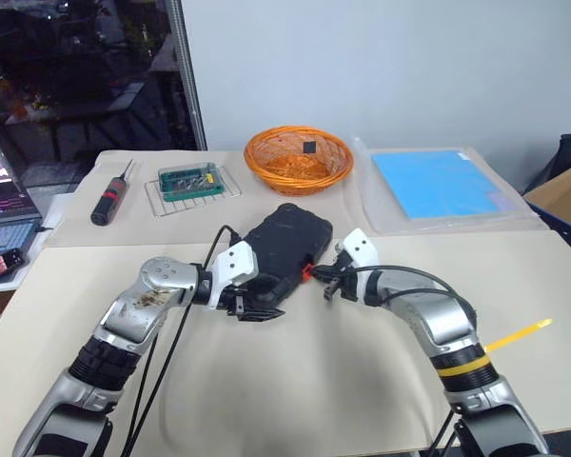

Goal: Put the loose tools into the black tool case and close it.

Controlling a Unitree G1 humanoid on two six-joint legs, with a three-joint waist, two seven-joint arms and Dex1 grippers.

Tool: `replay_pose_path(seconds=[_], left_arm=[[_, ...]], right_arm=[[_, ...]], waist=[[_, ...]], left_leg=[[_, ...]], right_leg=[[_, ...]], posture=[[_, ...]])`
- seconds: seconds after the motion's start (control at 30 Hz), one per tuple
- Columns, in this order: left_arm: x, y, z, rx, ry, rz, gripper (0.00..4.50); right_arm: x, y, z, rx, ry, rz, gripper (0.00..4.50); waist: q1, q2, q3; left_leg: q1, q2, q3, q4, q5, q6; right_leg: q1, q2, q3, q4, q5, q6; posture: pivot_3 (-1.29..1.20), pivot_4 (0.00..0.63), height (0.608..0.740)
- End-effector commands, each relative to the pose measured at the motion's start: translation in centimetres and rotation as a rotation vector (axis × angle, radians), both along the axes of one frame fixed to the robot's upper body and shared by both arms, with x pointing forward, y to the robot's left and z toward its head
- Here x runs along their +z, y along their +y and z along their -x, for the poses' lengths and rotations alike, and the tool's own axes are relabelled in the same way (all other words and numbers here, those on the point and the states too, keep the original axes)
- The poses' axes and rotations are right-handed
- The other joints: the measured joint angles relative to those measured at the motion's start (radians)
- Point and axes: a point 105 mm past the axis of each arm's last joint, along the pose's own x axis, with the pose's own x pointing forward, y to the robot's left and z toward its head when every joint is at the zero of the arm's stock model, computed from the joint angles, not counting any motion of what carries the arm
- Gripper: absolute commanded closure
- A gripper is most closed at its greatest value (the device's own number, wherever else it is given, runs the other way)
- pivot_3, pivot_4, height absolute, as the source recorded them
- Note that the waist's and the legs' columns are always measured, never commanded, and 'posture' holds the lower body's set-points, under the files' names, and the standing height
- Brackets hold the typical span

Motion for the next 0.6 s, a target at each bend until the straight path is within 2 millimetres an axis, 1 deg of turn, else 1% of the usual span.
replay_pose_path(seconds=[0.03,0.1,0.17,0.2,0.23,0.27,0.3,0.37,0.43,0.53,0.6], left_arm=[[-2.1,0.2,0.5,0.016,0.084,-0.038,0.72],[-2.1,0.3,0.5,0.022,0.084,-0.038,0.72],[-2.2,0.3,0.5,0.026,0.085,-0.037,0.72],[-2.2,0.4,0.5,0.029,0.087,-0.037,0.72],[-2.3,0.4,0.5,0.032,0.088,-0.038,0.72],[-2.3,0.4,0.5,0.033,0.088,-0.04,0.72],[-2.4,0.5,0.4,0.034,0.088,-0.041,0.72],[-2.5,0.6,0.4,0.032,0.089,-0.049,0.72],[-2.5,0.7,0.3,0.031,0.09,-0.054,0.72],[-2.5,0.8,0.2,0.029,0.089,-0.061,0.72],[-2.4,0.9,0.2,0.028,0.088,-0.063,0.72]], right_arm=[[2.3,-0.3,-0.1,-0.018,-0.056,-0.103,4.47],[3.5,-1.1,0.9,-0.005,-0.061,-0.152,4.47],[4.3,-1.9,1.7,-0.016,-0.065,-0.184,4.47],[4.4,-2.2,2.3,-0.009,-0.058,-0.191,4.03],[4.2,-2.3,3.0,0.001,-0.046,-0.19,3.83],[3.9,-2.4,3.5,0.009,-0.033,-0.186,3.47],[3.7,-2.4,3.7,0.012,-0.025,-0.183,3.15],[2.5,-2.6,3.4,-0.029,-0.012,-0.153,2.54],[1.8,-2.5,3.1,-0.039,-0.004,-0.133,1.92],[1.2,-2.0,2.7,-0.031,0.002,-0.118,1.92],[0.8,-1.8,2.2,-0.03,0.003,-0.113,1.92]], waist=[[0.0,0.001,0.001],[0.006,0.003,0.003],[0.012,0.005,0.004],[0.014,0.005,0.004],[0.017,0.005,0.004],[0.019,0.005,0.003],[0.022,0.005,0.003],[0.026,0.005,0.003],[0.027,0.005,0.003],[0.027,0.005,0.004],[0.027,0.005,0.004]], left_leg=[[0.0,0.0,0.0,0.0,0.0,0.0],[-0.001,0.0,0.0,0.0,0.0,-0.001],[-0.004,-0.001,0.0,0.0,0.0,-0.001],[-0.005,-0.002,0.0,-0.001,0.0,-0.001],[-0.008,-0.002,0.0,-0.001,-0.001,-0.002],[-0.009,-0.002,0.0,-0.001,-0.001,-0.001],[-0.009,-0.002,0.0,0.0,-0.001,0.004],[-0.011,-0.002,-0.001,-0.001,-0.004,0.005],[-0.012,-0.002,0.0,-0.001,-0.005,0.005],[-0.013,-0.002,0.0,0.0,-0.005,0.005],[-0.013,-0.002,0.0,0.0,-0.005,0.005]], right_leg=[[-0.001,0.0,0.0,0.0,0.0,0.0],[-0.003,0.0,-0.001,0.0,0.002,0.001],[-0.005,0.0,-0.001,0.0,0.004,0.001],[-0.005,0.0,-0.001,0.0,0.005,0.003],[-0.005,0.0,-0.001,0.0,0.008,0.001],[-0.006,0.0,-0.001,0.0,0.01,-0.002],[-0.007,0.001,-0.002,-0.001,0.01,-0.002],[-0.008,0.0,-0.003,-0.002,0.008,-0.002],[-0.008,0.0,-0.003,-0.002,0.006,-0.003],[-0.01,0.0,-0.004,-0.002,0.003,-0.008],[-0.01,0.001,-0.004,-0.001,0.002,-0.008]], posture=[[0.0,0.15,0.74],[0.0,0.15,0.74],[0.0,0.15,0.74],[0.0,0.15,0.74],[0.0,0.15,0.74],[0.0,0.15,0.74],[0.0,0.15,0.74],[0.0,0.15,0.74],[0.0,0.15,0.74],[0.0,0.15,0.74],[0.0,0.15,0.74]])
